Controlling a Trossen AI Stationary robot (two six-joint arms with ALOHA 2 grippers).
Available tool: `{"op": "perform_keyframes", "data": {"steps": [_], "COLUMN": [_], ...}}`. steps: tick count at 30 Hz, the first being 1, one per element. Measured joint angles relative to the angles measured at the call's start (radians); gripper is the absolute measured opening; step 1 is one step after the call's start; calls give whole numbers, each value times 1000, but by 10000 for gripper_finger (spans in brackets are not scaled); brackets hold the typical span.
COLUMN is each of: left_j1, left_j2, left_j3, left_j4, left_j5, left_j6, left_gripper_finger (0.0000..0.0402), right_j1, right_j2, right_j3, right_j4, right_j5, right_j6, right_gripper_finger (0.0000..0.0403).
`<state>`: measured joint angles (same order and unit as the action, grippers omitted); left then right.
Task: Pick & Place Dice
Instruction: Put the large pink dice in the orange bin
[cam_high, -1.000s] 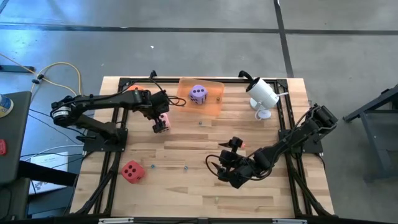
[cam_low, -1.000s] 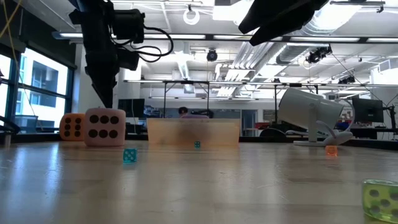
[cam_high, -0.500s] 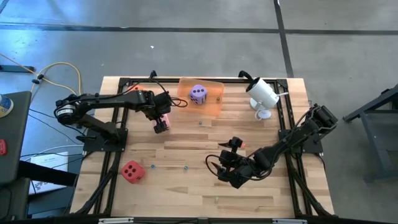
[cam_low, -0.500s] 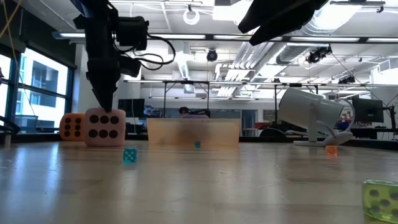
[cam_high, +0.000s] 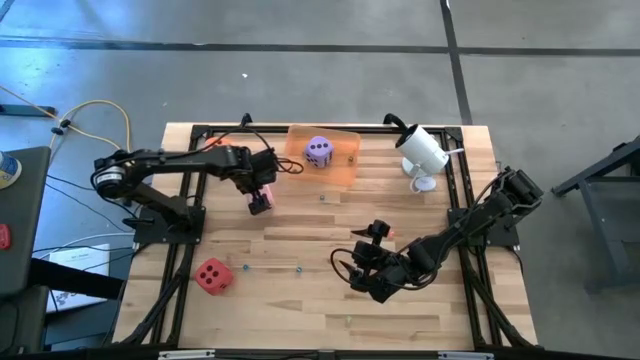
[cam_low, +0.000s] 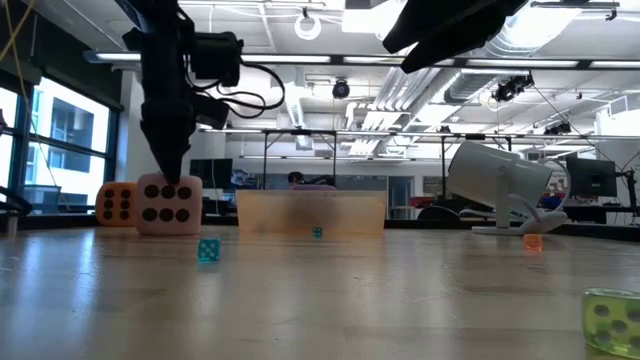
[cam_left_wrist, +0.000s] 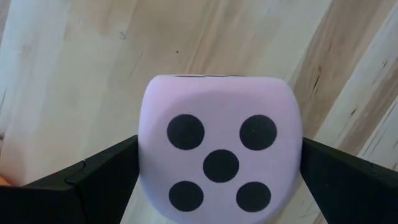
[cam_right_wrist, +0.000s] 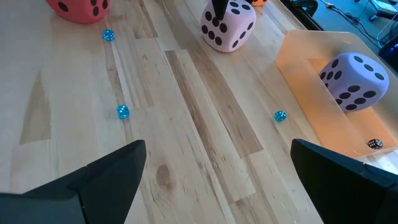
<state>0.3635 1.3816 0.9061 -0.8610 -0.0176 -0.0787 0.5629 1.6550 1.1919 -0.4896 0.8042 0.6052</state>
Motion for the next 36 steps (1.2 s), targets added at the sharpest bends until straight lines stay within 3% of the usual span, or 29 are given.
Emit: {"op": "perform_keyframes", "data": {"steps": [8, 24, 32, 36], "left_j1": [0, -1, -55, -83], "left_j2": [32, 9, 4, 3], "left_j3": [1, 3, 132, 216], "left_j4": [4, -5, -2, 55], "left_j5": [3, 16, 14, -60], "left_j6": [79, 82, 122, 162], "left_gripper_finger": [399, 399, 399, 399], "right_j1": [0, 0, 0, 0], "right_j2": [0, 0, 0, 0], "right_j3": [0, 0, 0, 0], "right_j4": [0, 0, 0, 0], "right_j5": [-2, -3, -3, -3], "right_j6": [0, -7, -7, -7], "right_gripper_finger": [393, 393, 393, 393]}}
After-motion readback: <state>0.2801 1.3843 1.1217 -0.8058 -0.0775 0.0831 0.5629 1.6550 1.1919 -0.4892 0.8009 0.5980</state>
